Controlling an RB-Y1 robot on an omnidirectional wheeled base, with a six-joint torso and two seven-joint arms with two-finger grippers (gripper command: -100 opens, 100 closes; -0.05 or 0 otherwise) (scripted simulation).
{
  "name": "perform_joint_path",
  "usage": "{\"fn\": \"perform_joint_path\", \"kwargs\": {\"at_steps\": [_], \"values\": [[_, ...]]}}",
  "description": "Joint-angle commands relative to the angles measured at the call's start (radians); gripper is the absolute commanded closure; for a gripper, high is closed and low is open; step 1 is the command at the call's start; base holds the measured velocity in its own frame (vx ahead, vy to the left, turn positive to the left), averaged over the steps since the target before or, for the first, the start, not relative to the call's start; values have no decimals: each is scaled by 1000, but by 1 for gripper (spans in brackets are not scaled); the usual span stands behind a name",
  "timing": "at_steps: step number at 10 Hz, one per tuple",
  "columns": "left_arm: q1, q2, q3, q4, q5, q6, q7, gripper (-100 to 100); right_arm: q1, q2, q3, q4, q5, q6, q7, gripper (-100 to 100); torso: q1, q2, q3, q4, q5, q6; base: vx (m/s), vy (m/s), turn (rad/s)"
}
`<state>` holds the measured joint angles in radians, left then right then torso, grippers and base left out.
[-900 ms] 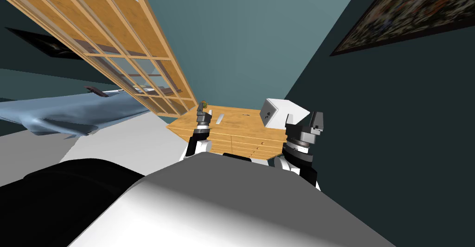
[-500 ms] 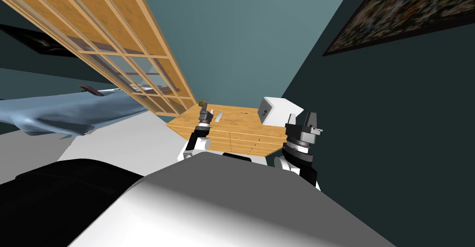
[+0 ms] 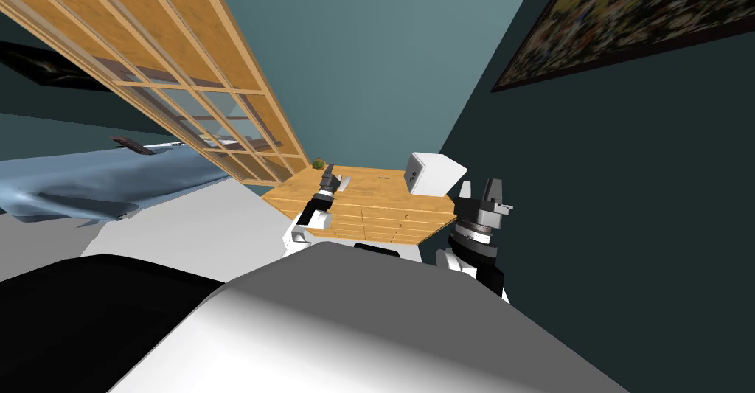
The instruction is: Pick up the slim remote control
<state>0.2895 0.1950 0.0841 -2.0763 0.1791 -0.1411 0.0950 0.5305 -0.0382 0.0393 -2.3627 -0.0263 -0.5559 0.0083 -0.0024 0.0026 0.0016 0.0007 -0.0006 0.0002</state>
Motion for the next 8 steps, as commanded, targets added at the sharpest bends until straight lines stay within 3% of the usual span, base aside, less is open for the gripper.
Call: {"fn": "perform_joint_path", "kwargs": {"at_steps": [1,2,4,5,6,7,8], "values": [[-50,48,18,50,16,50,47,-100,0,0,0,0,0,0,0,0,0,0,0,0,0,0,-46,-45,-96],[-51,48,18,57,16,61,47,-100,0,0,0,0,0,0,0,0,0,0,0,0,0,0,-39,-33,-28],[-116,113,45,119,42,129,110,-100,0,0,0,0,0,0,0,0,0,0,0,0,0,0,-48,-49,-101],[-121,116,45,137,42,150,113,-100,0,0,0,0,0,0,0,0,-1,0,0,0,0,0,-39,-43,-26],[-158,151,59,165,55,189,149,-100,0,0,0,0,0,0,0,0,0,0,0,0,0,-1,-37,-46,-54],[-158,151,59,180,55,198,149,-100,0,0,0,0,0,0,0,0,0,0,0,0,0,0,-26,-30,-46],[-194,185,73,211,70,236,185,-100,0,0,0,0,0,0,0,0,1,-1,0,0,0,0,-27,-23,-83]]}}
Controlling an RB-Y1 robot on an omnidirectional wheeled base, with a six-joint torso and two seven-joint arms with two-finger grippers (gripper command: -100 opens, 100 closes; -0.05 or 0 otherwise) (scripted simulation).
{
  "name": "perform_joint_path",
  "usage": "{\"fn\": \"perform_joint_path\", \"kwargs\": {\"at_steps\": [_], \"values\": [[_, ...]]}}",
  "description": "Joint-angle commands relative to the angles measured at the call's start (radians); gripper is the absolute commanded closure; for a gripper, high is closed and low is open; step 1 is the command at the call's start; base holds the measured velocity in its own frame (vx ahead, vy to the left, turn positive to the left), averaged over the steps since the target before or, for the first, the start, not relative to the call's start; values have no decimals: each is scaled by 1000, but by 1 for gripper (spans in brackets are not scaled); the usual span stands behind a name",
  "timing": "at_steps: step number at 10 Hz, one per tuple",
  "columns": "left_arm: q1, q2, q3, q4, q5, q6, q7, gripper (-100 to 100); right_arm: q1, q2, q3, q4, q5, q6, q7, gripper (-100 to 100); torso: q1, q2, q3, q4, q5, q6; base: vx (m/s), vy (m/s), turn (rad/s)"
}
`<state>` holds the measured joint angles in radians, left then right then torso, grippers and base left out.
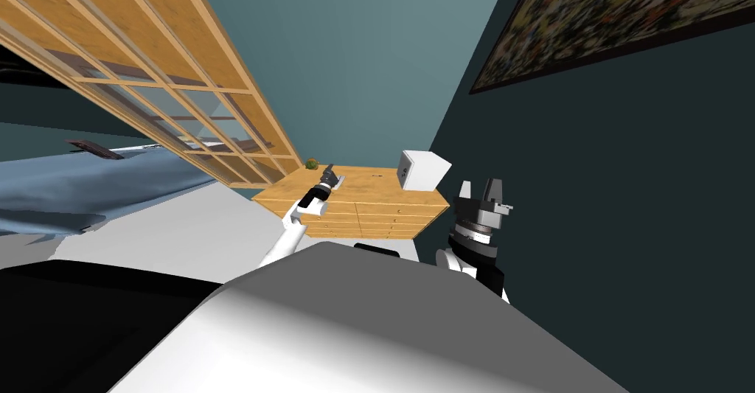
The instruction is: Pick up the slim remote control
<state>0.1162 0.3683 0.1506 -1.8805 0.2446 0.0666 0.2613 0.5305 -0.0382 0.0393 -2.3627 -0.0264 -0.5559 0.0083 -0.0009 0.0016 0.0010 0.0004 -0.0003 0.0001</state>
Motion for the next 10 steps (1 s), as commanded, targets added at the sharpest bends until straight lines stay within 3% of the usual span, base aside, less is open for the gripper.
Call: {"fn": "perform_joint_path", "kwargs": {"at_steps": [1,2,3,4,5,6,7,8,9,10], "values": [[-21,12,6,31,4,39,19,-100,0,0,0,0,0,0,0,0,0,0,0,0,0,0,-24,-18,-45],[-57,47,20,72,19,70,56,-100,0,0,0,0,0,0,0,0,0,0,0,0,0,0,-27,-37,-117],[-57,47,20,79,19,89,56,-100,0,0,0,0,0,0,0,0,-1,0,0,0,0,0,-22,-28,-43],[-93,81,34,119,35,122,95,-100,0,0,0,0,0,0,0,0,0,0,0,0,0,0,-29,-29,-98],[-93,81,34,130,35,141,95,-100,0,0,0,0,0,0,0,0,0,0,0,0,0,0,-24,-23,-43],[-128,116,47,178,50,165,134,-100,0,0,0,0,0,0,0,0,0,0,0,0,0,-1,-22,-34,-83],[-128,116,47,183,50,194,134,-100,0,0,0,0,0,0,0,0,-1,0,0,0,0,0,-17,-25,-65],[-163,150,61,232,67,217,174,-100,0,0,0,0,0,0,0,0,0,0,0,0,0,-1,-20,-24,-116],[-163,150,61,237,67,244,174,-100,0,0,0,0,0,0,0,0,0,0,0,0,0,0,-15,-18,-63],[-196,184,73,280,83,271,215,-100,0,0,0,0,0,0,0,0,0,0,0,0,0,-1,-14,-27,-117]]}}
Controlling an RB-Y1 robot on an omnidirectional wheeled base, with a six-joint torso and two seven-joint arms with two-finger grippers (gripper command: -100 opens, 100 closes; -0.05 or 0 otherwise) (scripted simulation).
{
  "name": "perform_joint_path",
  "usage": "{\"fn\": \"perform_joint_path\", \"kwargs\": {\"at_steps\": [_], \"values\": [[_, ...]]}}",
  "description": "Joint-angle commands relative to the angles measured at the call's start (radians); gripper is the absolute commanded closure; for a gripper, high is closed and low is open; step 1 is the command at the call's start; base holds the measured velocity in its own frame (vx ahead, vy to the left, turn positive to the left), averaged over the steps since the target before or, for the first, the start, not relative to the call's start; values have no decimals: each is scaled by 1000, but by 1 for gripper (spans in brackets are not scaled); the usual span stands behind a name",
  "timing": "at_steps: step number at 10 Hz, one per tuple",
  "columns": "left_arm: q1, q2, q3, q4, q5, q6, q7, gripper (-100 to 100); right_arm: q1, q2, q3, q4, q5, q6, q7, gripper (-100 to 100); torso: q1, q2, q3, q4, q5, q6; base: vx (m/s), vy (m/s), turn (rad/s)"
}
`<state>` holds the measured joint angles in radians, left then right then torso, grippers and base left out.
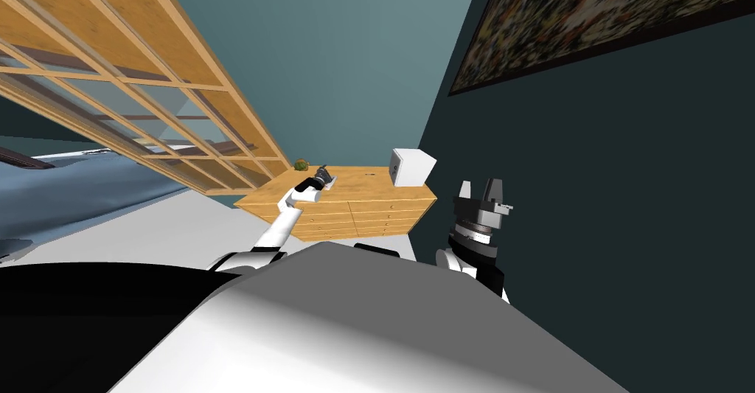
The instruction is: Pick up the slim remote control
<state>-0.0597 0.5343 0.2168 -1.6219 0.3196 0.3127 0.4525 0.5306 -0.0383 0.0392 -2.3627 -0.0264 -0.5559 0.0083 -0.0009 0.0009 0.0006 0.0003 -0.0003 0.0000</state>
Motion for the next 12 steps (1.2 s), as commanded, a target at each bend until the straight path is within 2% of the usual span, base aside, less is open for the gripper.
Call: {"fn": "perform_joint_path", "kwargs": {"at_steps": [1,2,3,4,5,6,7,8,9,10,11,12], "values": [[-20,18,7,34,8,50,24,-100,0,0,0,0,0,0,0,0,0,0,0,0,0,0,-12,-24,-68],[-20,18,7,34,8,55,24,-100,0,0,0,0,0,0,0,0,0,0,0,0,0,-1,-6,-9,12],[-54,51,20,86,25,92,65,-100,0,0,0,0,0,0,0,0,1,0,0,0,0,-1,-12,-18,-115],[-54,51,20,92,25,110,65,-100,0,0,0,0,0,0,0,0,1,0,0,0,0,0,-10,-15,-80],[-86,84,32,137,43,143,106,-100,0,0,0,0,0,0,0,0,1,0,0,0,0,-1,-8,-20,-132],[-86,84,32,150,43,165,106,-100,0,0,0,0,0,0,0,0,0,0,0,0,0,0,-6,-16,-64],[-117,117,44,179,60,202,147,-100,0,0,0,0,0,0,0,0,1,0,0,0,0,-1,-5,-23,-143],[-117,117,44,209,60,220,147,-100,0,0,0,0,0,0,0,0,0,-1,0,0,0,0,-2,-13,-73],[-147,149,56,240,78,261,189,-100,0,0,0,0,0,0,0,0,1,-1,0,0,0,-1,0,-15,-140],[-147,149,56,269,78,275,189,-100,0,0,0,0,0,0,0,0,1,-1,0,0,0,0,0,-8,-63],[-176,180,67,318,95,303,228,-100,0,0,0,0,0,0,0,0,1,-1,-1,0,0,-1,0,-13,-106],[-176,180,67,329,95,330,230,-100,0,0,0,0,0,0,0,0,1,-1,0,0,0,0,2,-8,-87]]}}
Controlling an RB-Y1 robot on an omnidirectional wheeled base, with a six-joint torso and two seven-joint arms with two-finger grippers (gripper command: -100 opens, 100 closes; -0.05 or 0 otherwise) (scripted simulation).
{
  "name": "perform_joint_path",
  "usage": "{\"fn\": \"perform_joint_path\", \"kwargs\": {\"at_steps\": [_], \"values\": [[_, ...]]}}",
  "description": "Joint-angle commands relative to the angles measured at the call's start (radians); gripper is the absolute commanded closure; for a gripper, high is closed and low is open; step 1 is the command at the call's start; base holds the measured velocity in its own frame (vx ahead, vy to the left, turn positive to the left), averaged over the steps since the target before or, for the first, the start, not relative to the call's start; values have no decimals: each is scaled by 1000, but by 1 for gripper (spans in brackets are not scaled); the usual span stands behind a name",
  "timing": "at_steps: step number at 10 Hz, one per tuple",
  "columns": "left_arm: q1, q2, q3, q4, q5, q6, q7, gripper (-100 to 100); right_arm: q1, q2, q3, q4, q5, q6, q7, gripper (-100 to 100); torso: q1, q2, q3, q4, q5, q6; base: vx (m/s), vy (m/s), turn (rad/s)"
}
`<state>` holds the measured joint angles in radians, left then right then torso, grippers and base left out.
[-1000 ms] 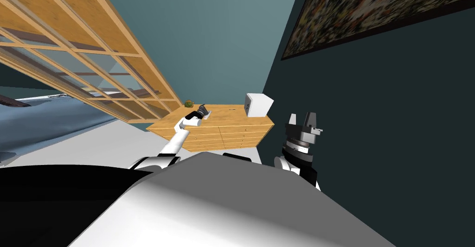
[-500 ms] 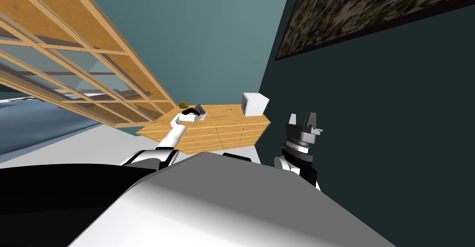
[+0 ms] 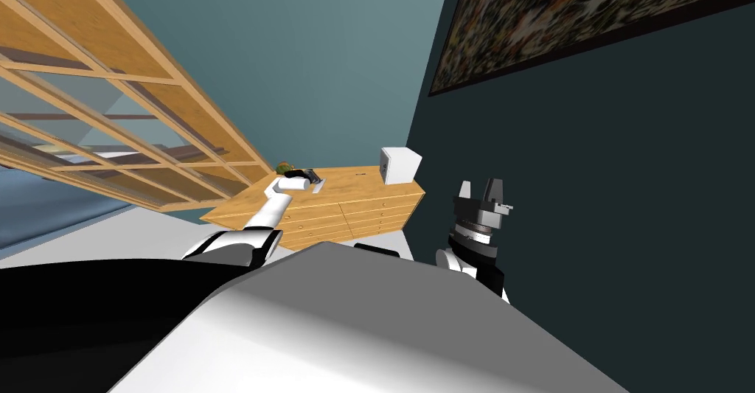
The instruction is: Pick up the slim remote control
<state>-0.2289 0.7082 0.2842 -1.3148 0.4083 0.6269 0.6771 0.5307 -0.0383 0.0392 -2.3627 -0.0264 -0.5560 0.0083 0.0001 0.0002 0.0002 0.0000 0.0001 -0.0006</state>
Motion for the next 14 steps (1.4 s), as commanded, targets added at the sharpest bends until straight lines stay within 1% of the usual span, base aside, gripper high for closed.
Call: {"fn": "perform_joint_path", "kwargs": {"at_steps": [1,2,3,4,5,6,7,8,9,10,11,13,14], "values": [[-35,37,10,50,24,50,46,-100,0,0,0,0,0,0,0,0,0,0,0,0,0,0,3,-7,-168],[-35,37,10,78,24,70,46,-100,0,0,0,0,0,0,0,0,0,0,0,0,0,1,3,0,-73],[-61,66,20,115,41,102,87,-100,0,0,0,0,0,0,0,0,1,0,0,0,0,0,4,-1,-127],[-61,66,20,144,41,124,87,-100,0,0,0,0,0,0,0,0,1,0,0,0,0,0,4,3,-64],[-61,66,20,144,41,124,87,-100,0,0,0,0,0,0,0,0,1,0,0,0,0,-1,0,0,0],[-87,95,30,172,58,177,127,-100,0,0,0,0,0,0,0,0,1,0,0,0,0,0,3,2,-120],[-87,95,30,204,58,177,127,-100,0,0,0,0,0,0,0,0,1,0,0,0,0,0,5,8,-104],[-87,95,30,205,58,177,127,-100,0,0,0,0,0,0,0,0,1,0,0,0,0,0,2,5,0],[-110,123,39,235,75,229,167,-100,0,0,0,0,0,0,0,0,1,0,0,0,0,-1,4,5,-134],[-110,123,39,266,75,229,167,-100,0,0,0,0,0,0,0,0,1,0,0,0,0,0,5,12,-93],[-133,149,47,291,92,273,206,-100,0,0,0,0,0,0,0,0,1,0,0,0,0,0,10,14,-133],[-133,149,47,326,92,280,206,-100,0,0,0,0,0,0,0,0,2,0,0,0,1,-1,7,11,-34],[-154,174,55,352,108,330,244,-100,0,0,0,0,0,0,0,0,1,0,0,0,0,-1,7,9,-140]]}}
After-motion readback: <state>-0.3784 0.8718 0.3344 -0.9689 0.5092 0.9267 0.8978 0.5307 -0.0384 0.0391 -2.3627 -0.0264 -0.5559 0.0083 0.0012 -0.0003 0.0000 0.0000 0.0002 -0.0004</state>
